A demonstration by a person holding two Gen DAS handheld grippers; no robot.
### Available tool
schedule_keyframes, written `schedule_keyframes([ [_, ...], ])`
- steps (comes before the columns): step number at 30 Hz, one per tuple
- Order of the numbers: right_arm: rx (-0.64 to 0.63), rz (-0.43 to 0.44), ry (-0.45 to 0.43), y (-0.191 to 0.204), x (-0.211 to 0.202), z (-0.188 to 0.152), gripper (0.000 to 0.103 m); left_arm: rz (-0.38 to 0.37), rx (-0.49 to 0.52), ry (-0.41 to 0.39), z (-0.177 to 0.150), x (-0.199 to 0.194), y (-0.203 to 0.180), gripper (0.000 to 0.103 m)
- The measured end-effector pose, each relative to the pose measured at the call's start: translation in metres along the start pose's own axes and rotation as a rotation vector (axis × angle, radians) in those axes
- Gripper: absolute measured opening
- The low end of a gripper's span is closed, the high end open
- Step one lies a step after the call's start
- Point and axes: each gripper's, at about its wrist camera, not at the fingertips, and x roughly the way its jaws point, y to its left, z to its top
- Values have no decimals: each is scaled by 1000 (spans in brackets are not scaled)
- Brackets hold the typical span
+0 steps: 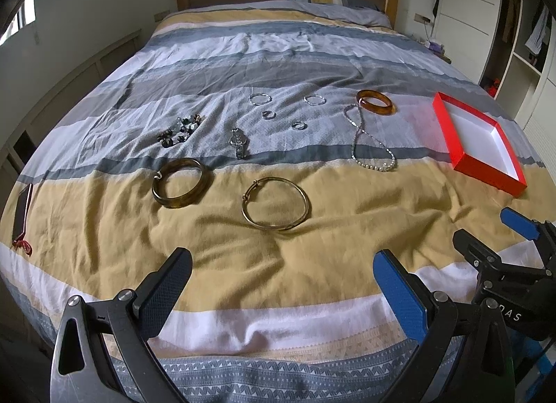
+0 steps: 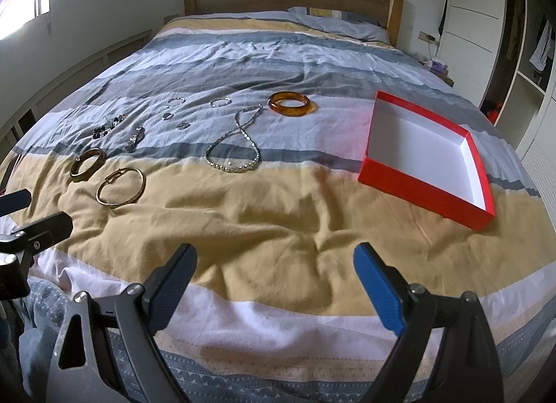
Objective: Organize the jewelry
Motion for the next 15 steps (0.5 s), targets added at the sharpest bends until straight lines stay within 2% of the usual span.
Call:
schedule_keyframes([
  [15,-9,55,23,2,20,8,91,9,-6,10,7,19,5,102],
])
